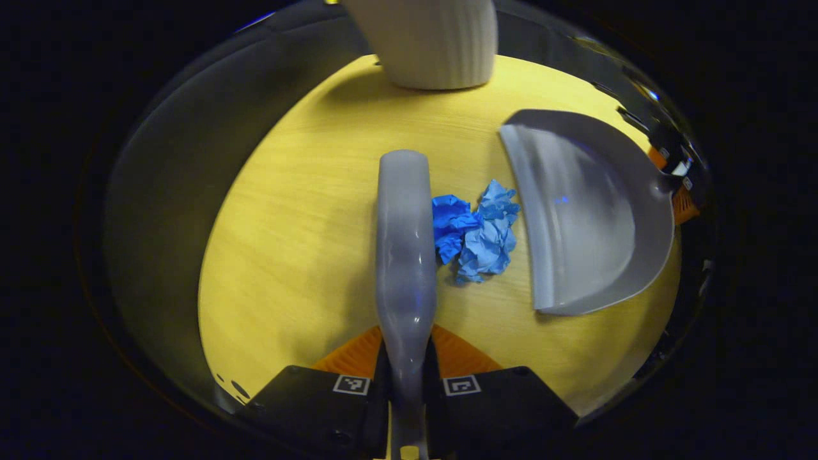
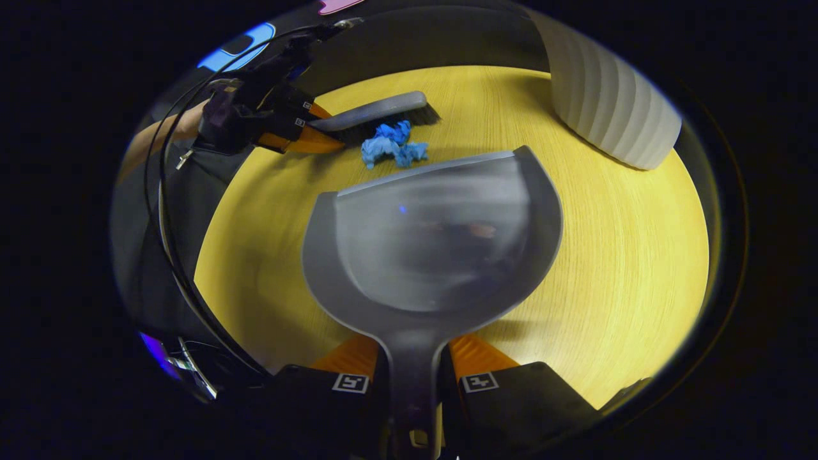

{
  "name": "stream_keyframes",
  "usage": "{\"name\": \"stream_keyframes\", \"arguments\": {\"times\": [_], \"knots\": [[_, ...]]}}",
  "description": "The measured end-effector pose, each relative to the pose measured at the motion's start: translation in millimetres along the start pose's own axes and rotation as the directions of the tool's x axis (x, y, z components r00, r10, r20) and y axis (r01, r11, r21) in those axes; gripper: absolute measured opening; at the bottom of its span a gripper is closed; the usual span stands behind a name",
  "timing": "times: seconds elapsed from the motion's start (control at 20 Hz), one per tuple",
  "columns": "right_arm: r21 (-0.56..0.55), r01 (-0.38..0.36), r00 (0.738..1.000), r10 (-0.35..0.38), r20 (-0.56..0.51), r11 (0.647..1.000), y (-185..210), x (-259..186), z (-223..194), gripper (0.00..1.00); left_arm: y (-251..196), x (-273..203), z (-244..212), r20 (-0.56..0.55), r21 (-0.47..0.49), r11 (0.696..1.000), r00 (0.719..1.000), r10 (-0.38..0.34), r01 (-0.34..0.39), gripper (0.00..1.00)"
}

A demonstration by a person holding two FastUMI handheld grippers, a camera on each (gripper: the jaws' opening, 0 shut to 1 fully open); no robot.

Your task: Pick up the small broom and dustpan from the desktop, sweep the trash into the dustpan with the broom, and then empty the trash into the garbage bin.

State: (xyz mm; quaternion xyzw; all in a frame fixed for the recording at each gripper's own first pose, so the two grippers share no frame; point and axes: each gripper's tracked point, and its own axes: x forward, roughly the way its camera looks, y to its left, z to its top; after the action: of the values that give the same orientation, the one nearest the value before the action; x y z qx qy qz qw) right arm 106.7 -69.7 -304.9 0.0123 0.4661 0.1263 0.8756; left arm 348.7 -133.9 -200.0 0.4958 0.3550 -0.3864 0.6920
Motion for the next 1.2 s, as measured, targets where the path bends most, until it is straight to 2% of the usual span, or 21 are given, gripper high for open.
{"name": "stream_keyframes", "arguments": {"times": [0.05, 0.1, 0.2, 0.25, 0.3, 0.35, 0.4, 0.5, 0.6, 0.65, 0.8, 0.9, 1.05, 1.2], "knots": [[0.000, 0.000, 1.000, 0.000, 0.001, 1.000, 1, 2, -1, 0.38, -17, -2, 5, 0.004, -0.006, 0.999, 0.999, -0.036, 0.036, 0.30], [-0.003, 0.002, 1.000, -0.002, 0.005, 1.000, 2, 4, -2, 0.38, -30, -4, 9, 0.008, -0.018, 0.997, 0.997, -0.077, 0.077, 0.24], [-0.009, 0.008, 1.000, -0.008, 0.016, 1.000, 2, 6, -5, 0.38, -58, -11, 14, 0.003, -0.036, 0.988, 0.988, -0.153, 0.153, 0.24], [-0.005, 0.009, 1.000, -0.009, 0.020, 1.000, 3, 4, -6, 0.38, -69, -14, 16, -0.006, -0.047, 0.984, 0.985, -0.172, 0.172, 0.24], [0.004, 0.009, 1.000, -0.009, 0.021, 1.000, 6, 3, -6, 0.38, -73, -11, 21, -0.013, -0.054, 0.985, 0.987, -0.162, 0.161, 0.27], [0.017, 0.008, 1.000, -0.009, 0.025, 1.000, 6, 6, -4, 0.38, -76, -14, 24, -0.014, -0.078, 0.984, 0.987, -0.163, 0.161, 0.24], [0.026, 0.007, 1.000, -0.008, 0.025, 1.000, 6, 8, -4, 0.38, -75, -20, 25, -0.006, -0.108, 0.979, 0.985, -0.172, 0.170, 0.28], [0.039, 0.016, 1.000, -0.017, 0.026, 0.999, 5, 8, -2, 0.37, -84, -28, 29, 0.020, -0.170, 0.966, 0.981, -0.194, 0.195, 0.27], [0.052, 0.022, 0.999, -0.024, 0.032, 0.998, 6, 8, -1, 0.37, -89, -35, 28, 0.041, -0.221, 0.963, 0.988, -0.146, 0.151, 0.24], [0.059, 0.019, 0.999, -0.021, 0.033, 0.998, 6, 9, 0, 0.37, -91, -40, 27, 0.061, -0.260, 0.957, 0.992, -0.114, 0.126, 0.27], [0.068, 0.017, 0.998, -0.021, 0.057, 0.998, 5, 11, 2, 0.38, -96, -65, 23, 0.165, -0.391, 0.916, 0.986, -0.029, 0.092, 0.27], [0.070, 0.029, 0.997, -0.034, 0.071, 0.997, 0, 9, 3, 0.38, -94, -94, 12, 0.203, -0.456, 0.889, 0.978, 0.055, 0.045, 0.27], [0.075, 0.055, 0.994, -0.062, 0.094, 0.996, 3, 6, -1, 0.38, -91, -134, -29, 0.242, -0.562, 0.827, 0.955, 0.168, -0.003, 0.27], [0.042, 0.088, 0.990, -0.092, 0.106, 0.995, 2, 8, -1, 0.38, -85, -134, -82, 0.221, -0.649, 0.758, 0.938, 0.267, -0.063, 0.27]]}}
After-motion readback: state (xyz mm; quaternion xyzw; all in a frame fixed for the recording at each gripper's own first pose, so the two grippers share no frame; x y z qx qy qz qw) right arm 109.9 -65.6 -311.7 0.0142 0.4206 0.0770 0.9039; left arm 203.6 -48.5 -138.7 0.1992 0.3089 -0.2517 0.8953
